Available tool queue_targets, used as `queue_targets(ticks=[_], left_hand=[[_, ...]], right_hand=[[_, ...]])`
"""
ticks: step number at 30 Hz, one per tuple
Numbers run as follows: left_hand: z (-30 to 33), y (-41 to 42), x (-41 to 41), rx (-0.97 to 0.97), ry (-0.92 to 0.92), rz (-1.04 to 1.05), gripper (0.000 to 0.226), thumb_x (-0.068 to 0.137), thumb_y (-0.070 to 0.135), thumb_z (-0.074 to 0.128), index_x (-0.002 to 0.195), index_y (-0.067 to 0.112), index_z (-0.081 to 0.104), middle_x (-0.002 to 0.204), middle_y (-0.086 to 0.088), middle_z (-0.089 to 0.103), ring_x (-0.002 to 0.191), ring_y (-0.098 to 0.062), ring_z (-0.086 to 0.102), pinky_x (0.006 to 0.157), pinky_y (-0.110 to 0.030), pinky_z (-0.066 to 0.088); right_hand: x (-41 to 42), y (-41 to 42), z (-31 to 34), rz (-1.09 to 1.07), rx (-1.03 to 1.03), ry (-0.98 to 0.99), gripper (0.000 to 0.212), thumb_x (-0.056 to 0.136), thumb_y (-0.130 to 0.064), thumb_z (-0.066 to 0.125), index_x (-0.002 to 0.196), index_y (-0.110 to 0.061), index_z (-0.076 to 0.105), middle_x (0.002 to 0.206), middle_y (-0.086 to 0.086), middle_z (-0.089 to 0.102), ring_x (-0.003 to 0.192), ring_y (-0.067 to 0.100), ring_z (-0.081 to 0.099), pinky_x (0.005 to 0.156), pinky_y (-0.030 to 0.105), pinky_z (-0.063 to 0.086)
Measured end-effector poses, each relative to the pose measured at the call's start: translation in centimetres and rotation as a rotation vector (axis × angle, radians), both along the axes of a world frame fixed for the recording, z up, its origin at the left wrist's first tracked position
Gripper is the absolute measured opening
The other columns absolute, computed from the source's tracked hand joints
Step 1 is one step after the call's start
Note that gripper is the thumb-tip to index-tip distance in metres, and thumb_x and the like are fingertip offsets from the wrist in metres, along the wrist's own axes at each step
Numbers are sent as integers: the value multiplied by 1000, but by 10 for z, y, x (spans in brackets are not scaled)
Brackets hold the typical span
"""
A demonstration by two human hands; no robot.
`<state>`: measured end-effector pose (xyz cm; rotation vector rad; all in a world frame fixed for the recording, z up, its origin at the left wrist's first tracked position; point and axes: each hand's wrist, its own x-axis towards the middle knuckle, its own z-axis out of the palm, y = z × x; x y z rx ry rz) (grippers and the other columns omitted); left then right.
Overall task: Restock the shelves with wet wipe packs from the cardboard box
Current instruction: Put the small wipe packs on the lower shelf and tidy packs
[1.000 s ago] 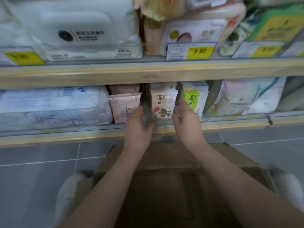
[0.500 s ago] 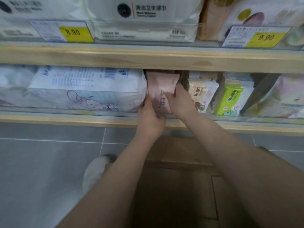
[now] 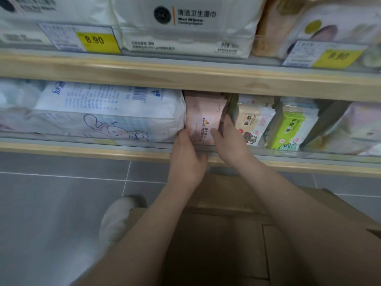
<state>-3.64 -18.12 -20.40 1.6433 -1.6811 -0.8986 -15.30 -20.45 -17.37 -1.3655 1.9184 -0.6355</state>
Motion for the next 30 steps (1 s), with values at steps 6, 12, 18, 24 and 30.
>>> queue_targets(ticks=[6, 12, 18, 24, 30], left_hand=[[-4, -1, 4, -3, -44, -35, 59, 76, 5, 62, 132, 9, 45, 127, -9, 54, 121, -26, 48, 101, -46, 41], [-5, -6, 3, 3, -49, -64, 56, 76, 9, 64, 129, 10, 47, 125, -8, 55, 118, -25, 51, 95, -46, 46], [41, 0, 10, 31, -69, -129, 47, 80, 2, 61, 126, 5, 50, 121, -11, 55, 114, -24, 50, 92, -18, 36], [124, 15, -2, -35, -89, -175, 52, 87, 12, 60, 136, 8, 43, 135, -10, 49, 125, -23, 45, 101, -26, 34], [208, 34, -39, -228, -113, -334, 49, 88, 17, 58, 135, 15, 45, 134, -4, 50, 124, -20, 46, 104, -32, 37]], right_hand=[[-1, 23, -3, 155, 16, 15, 58, 97, -5, 35, 150, -13, 13, 140, 12, 47, 124, 28, 48, 94, 25, 37], [8, 6, 0, 124, 90, 39, 64, 98, -8, 35, 152, -17, 2, 145, 12, 41, 126, 29, 46, 87, 25, 37], [-17, 27, 29, 192, 111, 67, 63, 96, -11, 43, 151, -16, 13, 149, 10, 38, 132, 26, 42, 97, 25, 36], [-64, 78, 99, 166, 110, 117, 55, 98, -15, 44, 149, -12, 23, 149, 6, 39, 136, 19, 38, 107, 23, 28], [-116, 118, 175, 131, -35, 245, 53, 95, -15, 49, 145, -13, 31, 146, 6, 41, 132, 22, 41, 106, 27, 30]])
